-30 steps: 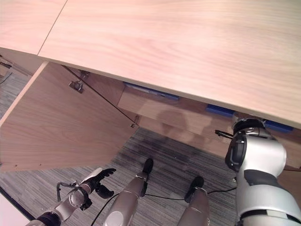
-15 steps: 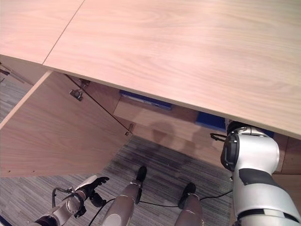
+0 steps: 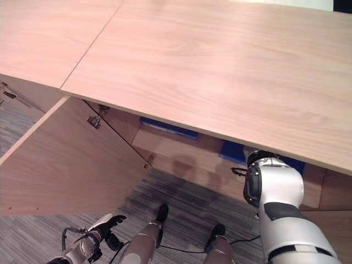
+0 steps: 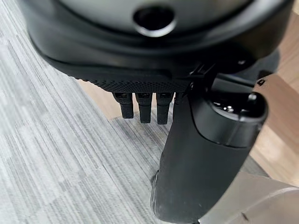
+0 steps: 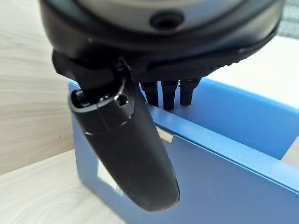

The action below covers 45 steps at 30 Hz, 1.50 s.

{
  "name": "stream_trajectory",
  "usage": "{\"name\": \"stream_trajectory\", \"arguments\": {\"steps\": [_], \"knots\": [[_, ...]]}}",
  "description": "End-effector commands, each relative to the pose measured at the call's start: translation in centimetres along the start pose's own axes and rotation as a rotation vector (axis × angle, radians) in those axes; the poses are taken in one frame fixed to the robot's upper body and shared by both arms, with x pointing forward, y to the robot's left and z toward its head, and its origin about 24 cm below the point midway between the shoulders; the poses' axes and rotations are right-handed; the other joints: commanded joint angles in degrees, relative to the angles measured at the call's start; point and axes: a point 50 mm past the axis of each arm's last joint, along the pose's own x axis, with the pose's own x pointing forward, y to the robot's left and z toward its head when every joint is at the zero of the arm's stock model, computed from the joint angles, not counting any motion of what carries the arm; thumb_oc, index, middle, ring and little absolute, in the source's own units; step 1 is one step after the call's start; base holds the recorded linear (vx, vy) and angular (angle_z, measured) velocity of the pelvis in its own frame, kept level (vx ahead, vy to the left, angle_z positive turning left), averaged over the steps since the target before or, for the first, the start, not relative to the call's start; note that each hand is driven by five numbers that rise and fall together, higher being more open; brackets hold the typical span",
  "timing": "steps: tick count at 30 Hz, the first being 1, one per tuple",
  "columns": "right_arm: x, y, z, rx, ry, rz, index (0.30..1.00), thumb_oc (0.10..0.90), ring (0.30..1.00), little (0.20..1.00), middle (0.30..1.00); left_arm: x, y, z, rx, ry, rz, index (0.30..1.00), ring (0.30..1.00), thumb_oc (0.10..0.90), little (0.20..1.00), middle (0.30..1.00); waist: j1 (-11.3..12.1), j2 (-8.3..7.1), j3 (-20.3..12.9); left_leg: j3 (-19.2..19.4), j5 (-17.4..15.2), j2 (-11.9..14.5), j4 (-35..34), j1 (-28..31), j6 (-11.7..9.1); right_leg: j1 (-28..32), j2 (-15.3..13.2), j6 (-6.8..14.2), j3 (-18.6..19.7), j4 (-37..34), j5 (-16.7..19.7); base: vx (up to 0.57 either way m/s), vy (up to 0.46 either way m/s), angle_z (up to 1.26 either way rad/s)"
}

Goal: Put the empty folder in the office cabinet

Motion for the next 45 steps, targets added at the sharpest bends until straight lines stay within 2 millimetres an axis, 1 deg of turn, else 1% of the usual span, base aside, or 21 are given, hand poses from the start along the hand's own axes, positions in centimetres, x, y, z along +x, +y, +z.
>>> {"name": "stream_trajectory", "arguments": {"steps": [1, 6, 11, 12, 13, 14, 15, 16, 17, 19, 20, 21, 22, 26, 28, 33, 37, 42, 43, 44, 45], "knots": [[0.2, 0.0, 2.3, 0.013, -0.110, -0.004, 0.900, 0.800, 0.900, 0.900, 0.900, 0.2, 1.6, -1.1, 0.036, 0.055, 0.066, 0.900, 0.900, 0.800, 0.900, 0.900, 1.39, -0.90, -1.10, -3.88, -1.18, 2.86, -5.54, 2.81, -1.45, 4.94, 0.62, 4.58, 1.26, 1.53, -4.57, 0.00, 0.000, 0.00], [0.8, -0.8, 1.4, -0.035, -0.130, 0.014, 0.900, 0.800, 0.900, 0.900, 0.900, 0.2, 1.0, -1.5, 0.044, 0.087, 0.052, 0.900, 0.900, 0.800, 0.900, 0.900, 1.31, -1.65, -2.10, -3.81, 0.07, 3.26, -8.82, 4.90, -1.60, 6.75, 0.94, 4.56, 0.58, -0.80, -3.88, 0.04, 0.001, 0.06], [0.5, -0.1, 0.8, -0.054, -0.151, 0.112, 0.900, 0.800, 0.900, 0.900, 0.900, 0.0, 0.5, -2.1, 0.046, 0.108, 0.036, 0.900, 0.900, 0.800, 0.900, 0.900, 0.89, -2.42, -3.27, -3.56, 1.14, 3.82, -11.98, 7.08, -1.64, 8.16, 1.40, 4.52, 0.18, -2.40, -3.27, 0.03, 0.004, 0.02], [0.3, 0.3, 0.7, -0.045, -0.154, 0.147, 0.900, 0.800, 0.900, 0.900, 0.900, 0.0, 0.3, -2.3, 0.044, 0.117, 0.031, 0.900, 0.900, 0.800, 0.900, 0.900, 0.75, -2.69, -3.54, -3.44, 1.32, 3.97, -12.68, 7.70, -1.63, 8.59, 1.50, 4.52, 0.05, -2.91, -3.04, 0.00, 0.000, 0.00], [-0.6, 1.3, 0.3, -0.032, -0.177, 0.241, 0.900, 0.800, 0.900, 0.900, 0.900, -0.1, 0.0, -2.6, 0.029, 0.131, 0.028, 0.900, 0.900, 0.800, 0.900, 0.900, 0.36, -2.89, -3.91, -3.29, 2.07, 4.25, -13.58, 8.34, -1.49, 8.95, 1.84, 4.49, 0.07, -3.85, -1.94, 0.03, 0.010, 0.01], [-0.6, 1.3, 0.3, -0.034, -0.176, 0.240, 0.900, 0.800, 0.900, 0.900, 0.900, -0.2, 0.0, -2.6, 0.028, 0.133, 0.027, 0.900, 0.900, 0.800, 0.900, 0.900, 0.30, -2.98, -3.95, -3.22, 1.69, 4.30, -13.74, 8.68, -1.55, 9.15, 1.82, 4.51, 0.09, -3.67, -2.52, 0.05, 0.028, -0.03], [-2.0, 2.5, -0.7, -0.025, -0.204, 0.393, 0.900, 0.800, 0.900, 0.900, 0.900, -0.2, -0.5, -2.8, -0.001, 0.142, 0.020, 0.900, 0.900, 0.800, 0.900, 0.900, -0.45, -3.44, -4.00, -2.87, 1.74, 4.54, -14.56, 9.63, -1.47, 9.40, 2.04, 4.46, 0.45, -4.02, -2.26, 0.02, 0.020, -0.05], [-2.0, 2.4, -0.9, -0.027, -0.204, 0.392, 0.900, 0.800, 0.900, 0.900, 0.900, -0.3, -0.6, -2.9, -0.002, 0.144, 0.018, 0.900, 0.900, 0.800, 0.900, 0.900, -0.53, -3.27, -4.19, -2.95, 2.32, 4.59, -14.61, 9.36, -1.37, 9.37, 2.20, 4.47, 0.38, -4.61, -1.32, 0.02, 0.039, -0.04], [-3.2, 2.8, -1.5, 0.012, -0.231, 0.530, 0.900, 0.800, 0.900, 0.900, 0.900, -0.3, -0.9, -2.7, -0.028, 0.144, 0.016, 0.900, 0.900, 0.800, 0.900, 0.900, -1.13, -3.51, -4.08, -2.70, 2.29, 4.71, -14.97, 10.05, -1.27, 9.73, 2.36, 4.49, 0.49, -4.88, -1.18, 0.00, 0.027, -0.06], [-4.0, 1.8, -2.3, 0.062, -0.264, 0.669, 0.900, 0.800, 0.900, 0.900, 0.900, -0.4, -1.7, -2.8, -0.047, 0.149, 0.000, 0.900, 0.900, 0.800, 0.900, 0.900, -2.00, -3.79, -4.26, -2.33, 1.88, 4.88, -15.57, 11.43, -1.18, 10.47, 2.46, 4.57, 0.49, -4.82, -1.53, 0.06, 0.013, -0.06], [-4.1, 0.9, -2.4, 0.090, -0.275, 0.725, 0.900, 0.800, 0.900, 0.900, 0.900, -0.5, -1.8, -2.8, -0.055, 0.148, -0.003, 0.900, 0.900, 0.800, 0.900, 0.900, -2.39, -3.68, -4.30, -2.31, 2.21, 4.94, -15.62, 11.43, -1.04, 10.55, 2.61, 4.60, 0.40, -5.36, -0.71, 0.05, 0.025, -0.05], [-3.8, -0.2, -2.5, 0.118, -0.283, 0.752, 0.900, 0.800, 0.900, 0.900, 0.900, -0.6, -2.0, -3.0, -0.055, 0.151, -0.011, 0.900, 0.900, 0.800, 0.900, 0.900, -2.72, -3.63, -4.53, -2.19, 2.13, 5.00, -15.76, 11.85, -1.01, 10.87, 2.69, 4.64, 0.25, -5.59, -0.61, 0.01, 0.028, -0.06], [-3.7, -0.5, -2.6, 0.118, -0.280, 0.751, 0.900, 0.800, 0.900, 0.900, 0.900, -0.7, -2.1, -3.1, -0.054, 0.154, -0.015, 0.900, 0.900, 0.800, 0.900, 0.900, -2.74, -3.67, -4.69, -2.21, 2.13, 5.02, -15.80, 11.99, -1.01, 11.02, 2.70, 4.65, 0.21, -5.65, -0.60, 0.03, 0.018, -0.03], [-3.6, -3.1, -3.2, 0.172, -0.275, 0.915, 0.900, 0.800, 0.900, 0.900, 0.900, -1.4, -2.6, -4.5, -0.029, 0.176, -0.057, 0.900, 0.900, 0.800, 0.900, 0.900, -3.67, -3.53, -5.49, -1.41, 1.86, 5.46, -16.38, 14.01, -1.04, 12.31, 2.89, 4.88, 0.29, -6.21, -0.43, 0.06, 0.027, 0.00], [-3.9, -3.8, -3.1, 0.169, -0.281, 1.005, 0.900, 0.800, 0.900, 0.900, 0.900, -2.0, -3.0, -5.5, -0.014, 0.196, -0.089, 0.900, 0.900, 0.800, 0.900, 0.900, -4.18, -3.54, -6.00, -0.82, 1.65, 5.73, -16.53, 15.11, -1.10, 12.95, 2.95, 5.00, 0.54, -6.76, -0.31, 0.07, 0.036, -0.03], [-3.9, -5.4, -3.5, 0.149, -0.269, 1.076, 0.900, 0.800, 0.900, 0.900, 0.900, -2.7, -4.5, -6.2, 0.012, 0.211, -0.154, 0.900, 0.900, 0.800, 0.900, 0.900, -4.84, -3.66, -7.16, -0.07, 1.18, 5.91, -16.72, 16.36, -1.17, 14.01, 3.12, 5.22, 1.00, -8.00, -0.02, 0.04, 0.016, -0.09], [-3.9, -5.9, -3.5, 0.064, -0.295, 1.092, 0.900, 0.800, 0.900, 0.900, 0.900, -2.9, -4.9, -6.5, 0.005, 0.222, -0.161, 0.900, 0.900, 0.800, 0.900, 0.900, -5.11, -3.73, -7.70, 0.17, 1.12, 5.87, -16.78, 16.57, -1.15, 14.36, 3.02, 5.24, 1.05, -8.56, 0.35, 0.01, 0.007, -0.07], [-3.6, -7.8, -4.5, -0.190, -0.339, 1.084, 0.900, 0.800, 0.900, 0.900, 0.900, -3.2, -5.0, -7.2, -0.031, 0.259, -0.145, 0.900, 0.900, 0.800, 0.900, 0.900, -5.91, -4.08, -8.40, 0.51, 0.82, 5.78, -16.77, 17.11, -1.10, 14.78, 3.01, 5.18, 1.28, -8.82, 0.63, 0.00, 0.000, 0.00], [-3.6, -7.8, -4.5, -0.190, -0.339, 1.083, 0.839, 0.759, 0.839, 0.839, 0.839, -3.2, -5.0, -7.2, -0.031, 0.259, -0.145, 0.900, 0.900, 0.800, 0.900, 0.900, -5.92, -4.09, -8.41, 0.51, 0.82, 5.78, -16.78, 17.11, -1.10, 14.78, 3.00, 5.18, 1.27, -8.82, 0.63, 0.00, 0.000, 0.00], [-3.2, -8.4, -5.2, -0.251, -0.324, 1.065, 0.524, 0.549, 0.524, 0.524, 0.524, -3.2, -5.1, -7.2, -0.037, 0.264, -0.143, 0.900, 0.900, 0.800, 0.900, 0.900, -6.02, -4.20, -8.53, 0.52, 0.77, 5.75, -16.75, 17.30, -1.09, 14.95, 3.08, 5.12, 1.34, -8.81, 0.61, 0.00, 0.000, 0.00], [-2.9, -8.9, -5.5, -0.281, -0.315, 1.054, 0.335, 0.424, 0.335, 0.335, 0.335, -3.3, -5.2, -7.3, -0.041, 0.266, -0.141, 0.900, 0.900, 0.800, 0.900, 0.900, -6.16, -4.20, -8.62, 0.52, 0.72, 5.76, -16.75, 17.43, -1.08, 15.06, 3.09, 5.13, 1.33, -8.79, 0.58, 0.00, 0.000, 0.00]]}}
